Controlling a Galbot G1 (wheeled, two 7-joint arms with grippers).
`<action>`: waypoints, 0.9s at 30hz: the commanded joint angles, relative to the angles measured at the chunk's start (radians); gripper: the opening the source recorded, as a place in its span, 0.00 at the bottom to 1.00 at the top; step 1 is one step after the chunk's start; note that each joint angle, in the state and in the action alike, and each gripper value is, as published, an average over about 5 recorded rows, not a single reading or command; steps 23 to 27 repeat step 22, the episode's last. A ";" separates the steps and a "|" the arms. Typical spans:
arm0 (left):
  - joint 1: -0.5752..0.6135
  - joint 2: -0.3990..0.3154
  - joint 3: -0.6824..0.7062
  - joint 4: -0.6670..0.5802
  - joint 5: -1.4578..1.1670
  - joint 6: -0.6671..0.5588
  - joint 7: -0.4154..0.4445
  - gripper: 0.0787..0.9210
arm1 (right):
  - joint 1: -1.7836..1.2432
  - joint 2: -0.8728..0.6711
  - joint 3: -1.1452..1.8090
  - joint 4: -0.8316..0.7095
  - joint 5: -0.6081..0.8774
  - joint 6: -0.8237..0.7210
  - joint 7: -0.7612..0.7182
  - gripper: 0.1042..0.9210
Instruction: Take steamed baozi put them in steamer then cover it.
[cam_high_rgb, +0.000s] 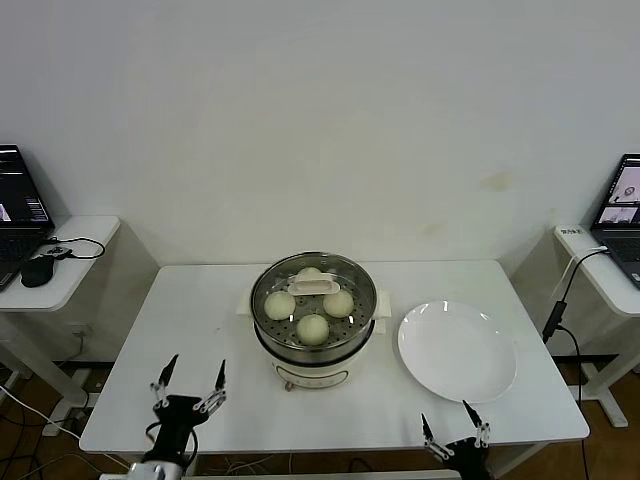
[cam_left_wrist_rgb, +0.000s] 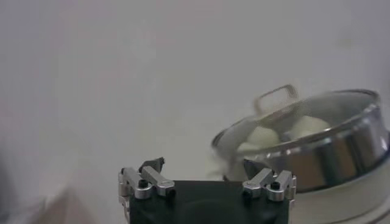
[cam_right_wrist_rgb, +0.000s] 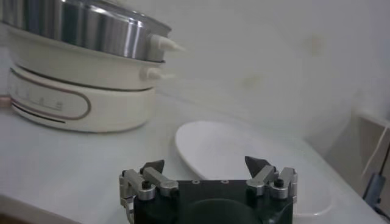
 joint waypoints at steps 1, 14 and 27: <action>0.117 -0.075 -0.065 0.026 -0.223 -0.030 -0.036 0.88 | -0.016 -0.037 -0.011 0.054 0.079 -0.036 -0.054 0.88; 0.131 -0.096 -0.036 0.015 -0.159 -0.007 -0.020 0.88 | -0.042 -0.030 -0.039 0.110 0.110 -0.117 -0.076 0.88; 0.134 -0.095 -0.028 0.021 -0.143 0.001 -0.023 0.88 | -0.045 -0.028 -0.024 0.124 0.125 -0.114 -0.066 0.88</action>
